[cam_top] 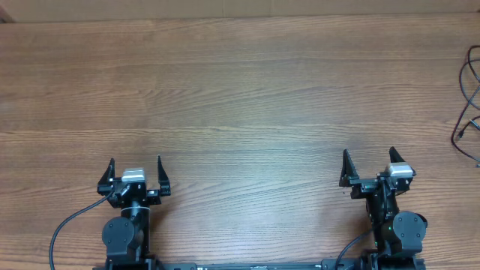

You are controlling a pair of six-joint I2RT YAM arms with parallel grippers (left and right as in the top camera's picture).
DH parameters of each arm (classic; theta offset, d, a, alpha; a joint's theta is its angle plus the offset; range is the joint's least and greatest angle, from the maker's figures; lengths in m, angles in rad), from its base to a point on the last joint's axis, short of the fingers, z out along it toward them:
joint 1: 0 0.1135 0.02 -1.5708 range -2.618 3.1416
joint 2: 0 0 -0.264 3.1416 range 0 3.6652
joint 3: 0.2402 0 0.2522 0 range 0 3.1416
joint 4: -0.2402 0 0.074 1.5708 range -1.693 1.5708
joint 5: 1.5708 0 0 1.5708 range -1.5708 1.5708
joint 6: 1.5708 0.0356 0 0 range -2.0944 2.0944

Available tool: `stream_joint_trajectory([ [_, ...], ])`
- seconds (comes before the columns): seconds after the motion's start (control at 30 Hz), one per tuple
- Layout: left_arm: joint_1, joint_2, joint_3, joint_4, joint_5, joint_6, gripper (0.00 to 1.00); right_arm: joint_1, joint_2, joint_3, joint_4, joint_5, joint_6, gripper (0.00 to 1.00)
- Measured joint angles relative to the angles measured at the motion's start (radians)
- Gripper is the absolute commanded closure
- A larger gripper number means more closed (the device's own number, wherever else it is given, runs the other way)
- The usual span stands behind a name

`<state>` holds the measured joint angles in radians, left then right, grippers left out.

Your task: Untangle cables

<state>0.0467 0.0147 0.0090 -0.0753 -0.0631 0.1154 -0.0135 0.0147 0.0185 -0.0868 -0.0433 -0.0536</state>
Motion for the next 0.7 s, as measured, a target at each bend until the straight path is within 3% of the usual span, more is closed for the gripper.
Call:
stream_joint_trajectory([
  [0.7, 0.0, 0.0, 0.0, 0.0, 0.0, 0.0, 0.0, 0.0, 0.0, 0.0, -0.002, 0.01, -0.002, 0.0],
])
